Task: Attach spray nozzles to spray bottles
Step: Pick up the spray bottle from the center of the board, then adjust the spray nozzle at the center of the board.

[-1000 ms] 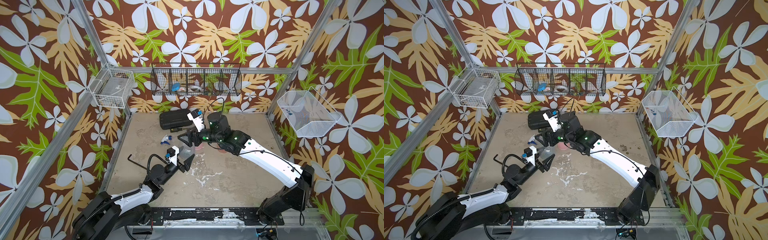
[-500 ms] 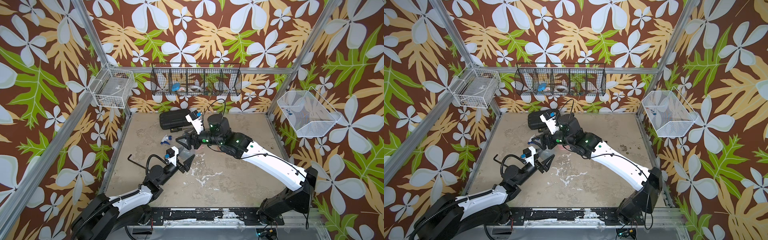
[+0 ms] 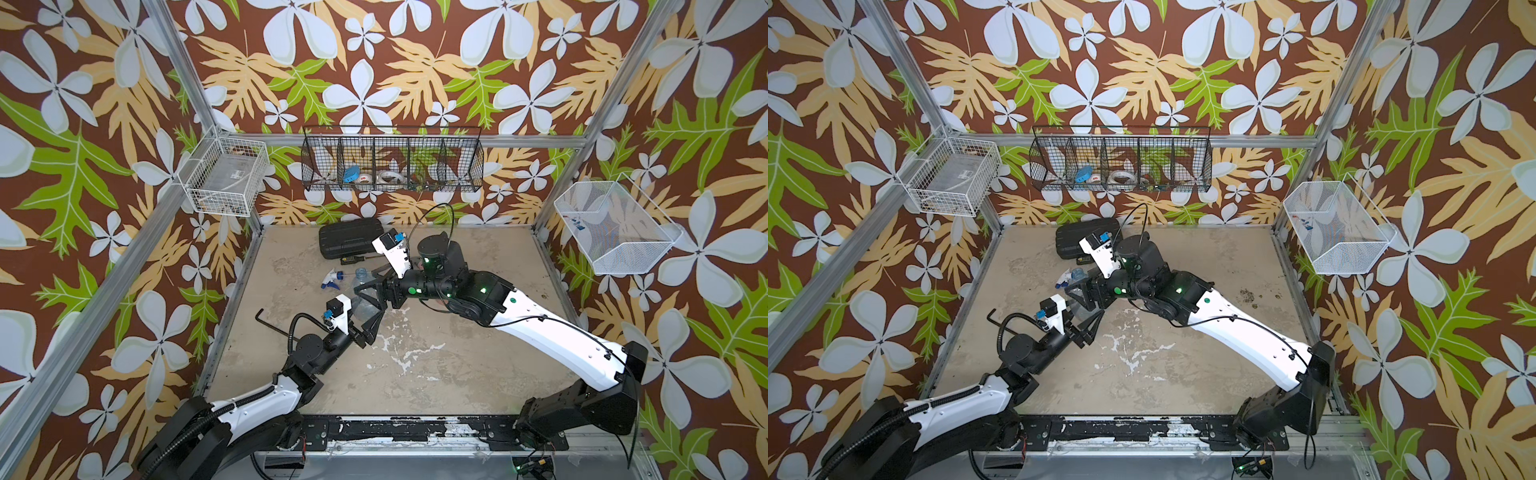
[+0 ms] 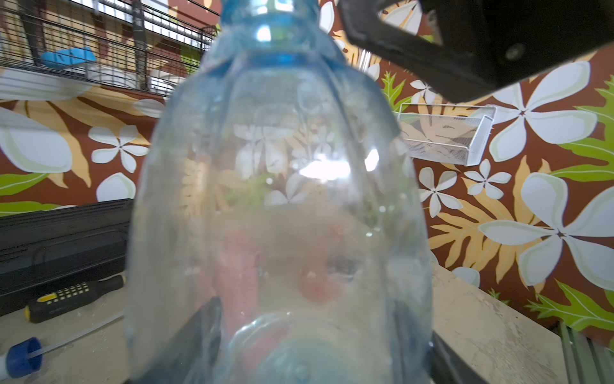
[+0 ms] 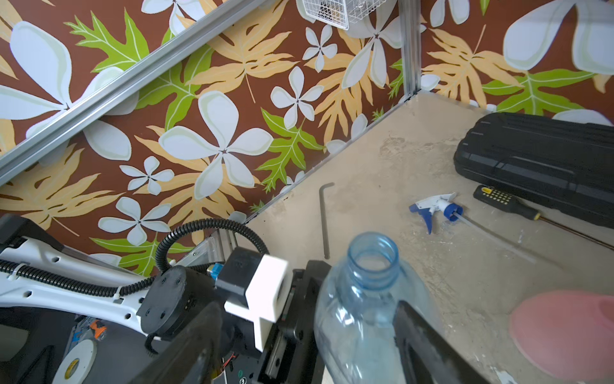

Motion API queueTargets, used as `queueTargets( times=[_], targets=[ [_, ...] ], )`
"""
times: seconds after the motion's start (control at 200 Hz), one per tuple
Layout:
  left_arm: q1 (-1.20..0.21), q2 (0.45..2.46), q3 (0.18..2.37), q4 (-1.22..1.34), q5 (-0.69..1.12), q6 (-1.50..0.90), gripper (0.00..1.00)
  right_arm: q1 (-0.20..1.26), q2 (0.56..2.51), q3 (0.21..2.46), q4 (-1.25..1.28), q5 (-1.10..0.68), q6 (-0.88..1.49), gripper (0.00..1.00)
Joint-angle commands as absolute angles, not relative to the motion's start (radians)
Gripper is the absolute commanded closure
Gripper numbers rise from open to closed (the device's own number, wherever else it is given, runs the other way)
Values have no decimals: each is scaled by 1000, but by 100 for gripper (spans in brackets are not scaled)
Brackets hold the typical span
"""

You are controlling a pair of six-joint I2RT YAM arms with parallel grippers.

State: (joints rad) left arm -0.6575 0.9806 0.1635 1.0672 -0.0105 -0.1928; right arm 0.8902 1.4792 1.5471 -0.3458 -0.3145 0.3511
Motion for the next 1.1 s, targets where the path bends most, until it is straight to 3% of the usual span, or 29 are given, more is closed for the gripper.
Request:
queueTargets(
  times=[0.0, 0.15, 0.24, 0.495, 0.791, 0.986, 1.096],
  targets=[
    [-657, 914, 180, 952, -143, -245, 35, 820, 1437, 1549, -408, -190, 338, 19],
    [-648, 762, 243, 714, -229, -265, 33, 701, 1379, 1435, -331, -258, 369, 30],
    [-606, 686, 315, 535, -265, -291, 33, 701, 1418, 1420, -301, -304, 378, 37],
    [-413, 626, 435, 303, -222, -313, 33, 776, 1672, 1453, -179, -310, 403, 46],
    [-290, 652, 521, 213, -299, -304, 31, 835, 2157, 1823, -167, -114, 316, 43],
    [-282, 679, 526, 232, -277, -321, 31, 834, 2445, 2178, -254, 50, 247, 42],
    [-282, 700, 511, 266, -227, -333, 31, 826, 2541, 2269, -223, 104, 236, 40]
  ],
)
